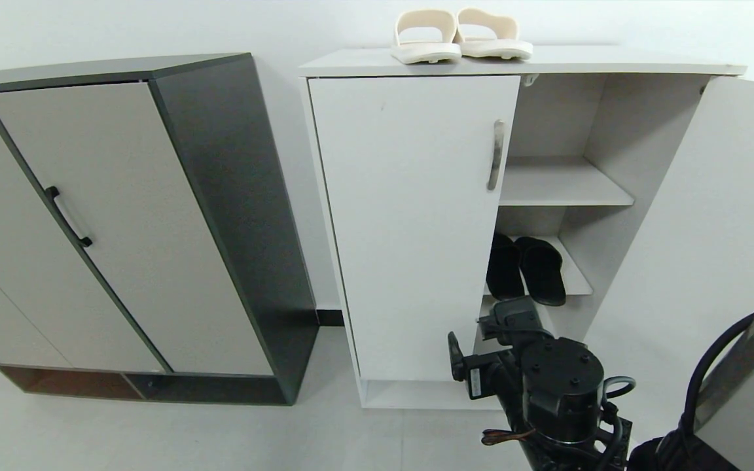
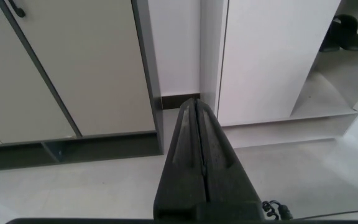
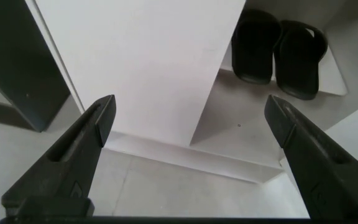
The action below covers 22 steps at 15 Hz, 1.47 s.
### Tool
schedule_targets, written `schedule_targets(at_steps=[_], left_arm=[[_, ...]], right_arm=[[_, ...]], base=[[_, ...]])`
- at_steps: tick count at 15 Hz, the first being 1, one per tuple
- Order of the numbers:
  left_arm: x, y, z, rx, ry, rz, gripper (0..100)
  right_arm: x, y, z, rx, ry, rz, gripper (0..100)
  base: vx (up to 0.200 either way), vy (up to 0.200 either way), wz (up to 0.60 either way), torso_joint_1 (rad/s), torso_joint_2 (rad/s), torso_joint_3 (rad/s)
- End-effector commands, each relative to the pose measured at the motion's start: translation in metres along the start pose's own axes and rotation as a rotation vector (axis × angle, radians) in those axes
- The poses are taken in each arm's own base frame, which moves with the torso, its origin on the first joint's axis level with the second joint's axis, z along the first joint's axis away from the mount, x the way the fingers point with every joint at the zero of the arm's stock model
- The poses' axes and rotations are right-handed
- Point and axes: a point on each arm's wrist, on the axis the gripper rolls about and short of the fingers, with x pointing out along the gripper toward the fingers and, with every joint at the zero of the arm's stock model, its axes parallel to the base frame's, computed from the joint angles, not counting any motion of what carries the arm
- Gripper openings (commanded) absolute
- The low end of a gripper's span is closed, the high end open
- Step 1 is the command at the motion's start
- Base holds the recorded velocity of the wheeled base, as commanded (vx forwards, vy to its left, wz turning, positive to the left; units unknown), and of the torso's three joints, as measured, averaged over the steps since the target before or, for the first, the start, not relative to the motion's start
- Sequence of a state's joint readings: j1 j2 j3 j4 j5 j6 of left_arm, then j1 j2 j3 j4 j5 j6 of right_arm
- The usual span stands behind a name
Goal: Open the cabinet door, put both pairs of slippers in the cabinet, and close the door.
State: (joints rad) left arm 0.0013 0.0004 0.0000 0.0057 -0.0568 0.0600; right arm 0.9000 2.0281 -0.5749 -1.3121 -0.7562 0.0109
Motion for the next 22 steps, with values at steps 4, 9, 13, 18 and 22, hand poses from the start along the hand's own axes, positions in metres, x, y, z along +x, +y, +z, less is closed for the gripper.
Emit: schedule_targets(at_steps=[4,9,13,18,22], left_arm=[[-0.0001,0.0,0.0005,0.0,-0.003,0.0,0],[-0.0001,0.0,0.0005,0.0,-0.003,0.0,0],[-0.0001,0.0,0.0005,0.0,-0.003,0.0,0],[0.0,0.0,0.0001,0.0,-0.002,0.0,0],[-0.0001,0.0,0.0005,0.0,-0.003,0.0,0]], right_arm=[[0.0012,0.0006,-0.0026,-0.005,0.006,-0.001,100],[0.0033,0.0005,-0.0056,-0.011,0.013,-0.006,100],[0.0036,0.0008,-0.0058,-0.011,0.013,-0.006,100],[0.0038,0.0003,-0.0053,-0.01,0.012,-0.007,100],[0.0046,-0.0003,-0.0058,-0.012,0.013,-0.01,100]], base=[[0.0,0.0,0.0,0.014,-0.19,-0.291],[0.0,0.0,0.0,0.068,-0.5,-0.359],[0.0,0.0,0.0,0.123,-0.47,-0.333],[0.0,0.0,0.0,0.162,-0.48,-0.32],[0.0,0.0,0.0,0.187,-0.5,-0.308]])
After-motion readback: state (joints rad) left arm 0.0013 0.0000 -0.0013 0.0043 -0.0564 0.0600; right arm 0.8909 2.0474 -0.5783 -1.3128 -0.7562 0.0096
